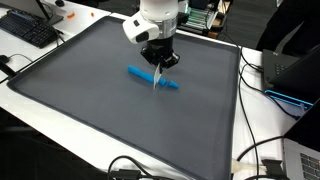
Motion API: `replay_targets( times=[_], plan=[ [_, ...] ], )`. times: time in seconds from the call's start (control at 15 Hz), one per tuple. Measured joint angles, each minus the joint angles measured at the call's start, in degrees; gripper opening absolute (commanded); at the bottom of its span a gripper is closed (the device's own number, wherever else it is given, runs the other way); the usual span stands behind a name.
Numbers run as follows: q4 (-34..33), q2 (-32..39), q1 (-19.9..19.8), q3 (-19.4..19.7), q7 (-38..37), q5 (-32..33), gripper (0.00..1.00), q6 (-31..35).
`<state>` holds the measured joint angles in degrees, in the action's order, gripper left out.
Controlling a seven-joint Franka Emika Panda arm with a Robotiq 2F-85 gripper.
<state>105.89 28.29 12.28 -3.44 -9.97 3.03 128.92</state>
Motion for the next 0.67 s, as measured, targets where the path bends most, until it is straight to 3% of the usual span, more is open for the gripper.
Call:
replay_targets(
  times=[0.67],
  plan=[
    [-0.2, -5.1, -1.2, 1.0, 0.0, 0.2, 0.01, -0.4]
  ],
)
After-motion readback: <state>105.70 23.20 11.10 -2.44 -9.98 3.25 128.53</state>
